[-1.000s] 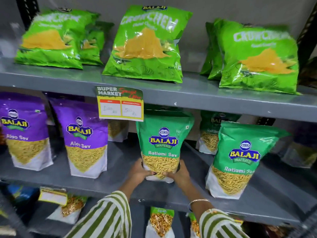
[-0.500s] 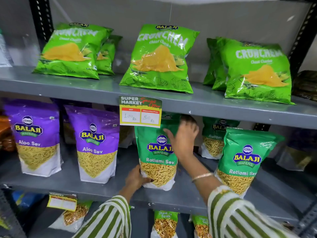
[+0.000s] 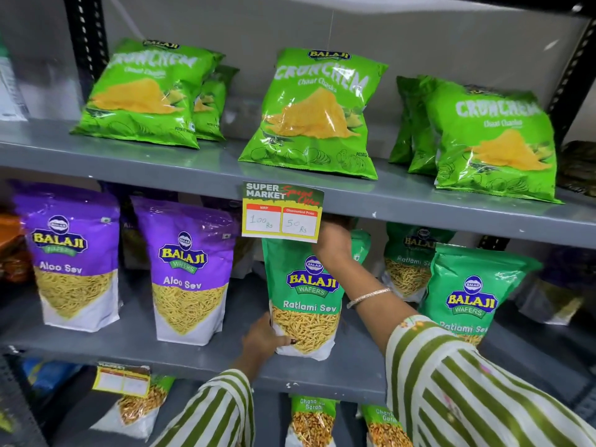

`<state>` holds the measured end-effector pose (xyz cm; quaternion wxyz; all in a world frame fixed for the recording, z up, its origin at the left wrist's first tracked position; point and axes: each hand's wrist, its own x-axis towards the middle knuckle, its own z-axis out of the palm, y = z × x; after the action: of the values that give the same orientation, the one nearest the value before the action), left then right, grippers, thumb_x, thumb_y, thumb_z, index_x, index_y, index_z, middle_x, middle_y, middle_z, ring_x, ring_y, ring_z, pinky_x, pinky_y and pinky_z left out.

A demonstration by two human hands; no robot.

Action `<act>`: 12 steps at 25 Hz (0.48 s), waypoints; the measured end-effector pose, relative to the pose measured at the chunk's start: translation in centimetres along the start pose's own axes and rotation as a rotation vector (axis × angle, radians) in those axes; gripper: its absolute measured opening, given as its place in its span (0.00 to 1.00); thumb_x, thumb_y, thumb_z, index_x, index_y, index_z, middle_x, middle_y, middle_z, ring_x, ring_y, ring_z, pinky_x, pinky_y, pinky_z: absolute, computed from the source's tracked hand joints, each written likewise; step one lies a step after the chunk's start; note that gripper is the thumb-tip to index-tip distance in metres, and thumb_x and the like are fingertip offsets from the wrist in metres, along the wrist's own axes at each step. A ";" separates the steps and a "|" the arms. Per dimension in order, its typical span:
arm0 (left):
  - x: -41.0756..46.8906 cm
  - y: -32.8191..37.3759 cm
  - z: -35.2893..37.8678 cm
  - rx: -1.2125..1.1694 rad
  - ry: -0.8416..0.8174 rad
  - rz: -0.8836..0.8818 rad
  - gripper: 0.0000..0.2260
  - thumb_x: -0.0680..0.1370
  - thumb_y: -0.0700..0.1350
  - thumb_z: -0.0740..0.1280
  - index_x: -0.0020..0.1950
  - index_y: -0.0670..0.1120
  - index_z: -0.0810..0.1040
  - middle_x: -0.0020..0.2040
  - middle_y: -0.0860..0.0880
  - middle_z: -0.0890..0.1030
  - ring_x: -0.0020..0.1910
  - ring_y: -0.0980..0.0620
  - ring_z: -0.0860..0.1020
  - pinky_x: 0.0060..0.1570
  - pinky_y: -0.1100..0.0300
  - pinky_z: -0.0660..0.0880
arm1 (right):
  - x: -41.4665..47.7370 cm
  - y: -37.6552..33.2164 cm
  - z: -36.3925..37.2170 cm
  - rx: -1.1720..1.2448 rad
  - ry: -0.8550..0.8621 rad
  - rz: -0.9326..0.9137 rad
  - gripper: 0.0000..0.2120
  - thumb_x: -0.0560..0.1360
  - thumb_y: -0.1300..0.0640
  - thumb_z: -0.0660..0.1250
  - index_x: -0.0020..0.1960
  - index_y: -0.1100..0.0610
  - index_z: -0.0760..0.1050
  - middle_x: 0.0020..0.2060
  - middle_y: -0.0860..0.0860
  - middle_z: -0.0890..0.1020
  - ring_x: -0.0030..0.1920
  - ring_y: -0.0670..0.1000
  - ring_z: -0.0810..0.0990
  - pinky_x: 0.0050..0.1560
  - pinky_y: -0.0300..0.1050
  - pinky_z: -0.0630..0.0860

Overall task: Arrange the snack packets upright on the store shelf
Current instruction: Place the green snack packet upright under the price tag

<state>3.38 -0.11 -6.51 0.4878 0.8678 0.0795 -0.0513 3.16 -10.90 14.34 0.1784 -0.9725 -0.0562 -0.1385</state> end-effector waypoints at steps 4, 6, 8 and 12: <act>0.8 -1.0 -0.1 -0.038 -0.068 0.000 0.41 0.56 0.51 0.78 0.65 0.46 0.69 0.65 0.46 0.77 0.65 0.44 0.74 0.67 0.46 0.69 | -1.5 4.6 2.1 0.101 0.312 0.126 0.34 0.69 0.42 0.68 0.64 0.66 0.67 0.63 0.65 0.73 0.67 0.63 0.68 0.71 0.58 0.57; 0.5 -1.1 0.1 -0.053 -0.067 -0.004 0.39 0.56 0.49 0.79 0.65 0.45 0.70 0.62 0.47 0.78 0.63 0.44 0.74 0.64 0.51 0.71 | -3.1 8.2 5.0 0.342 0.425 0.211 0.48 0.62 0.39 0.72 0.70 0.65 0.58 0.69 0.63 0.65 0.72 0.61 0.60 0.73 0.58 0.54; 0.4 -1.0 0.4 -0.078 -0.011 -0.011 0.31 0.63 0.42 0.78 0.63 0.42 0.71 0.61 0.45 0.79 0.62 0.45 0.75 0.60 0.54 0.72 | -4.7 11.4 8.8 0.630 0.239 0.251 0.51 0.59 0.45 0.77 0.72 0.61 0.55 0.70 0.59 0.65 0.72 0.59 0.62 0.72 0.57 0.61; 0.6 -0.9 1.0 -0.063 0.035 -0.021 0.26 0.66 0.37 0.76 0.62 0.39 0.72 0.62 0.41 0.78 0.61 0.43 0.76 0.59 0.53 0.72 | -7.0 14.3 15.7 0.781 -0.323 0.334 0.62 0.46 0.38 0.79 0.72 0.60 0.57 0.69 0.55 0.70 0.69 0.55 0.68 0.68 0.51 0.67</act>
<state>3.83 -0.45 -7.87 0.5129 0.8519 0.0988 -0.0388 2.69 -18.90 -6.47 0.5408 -0.8372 0.0264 0.0773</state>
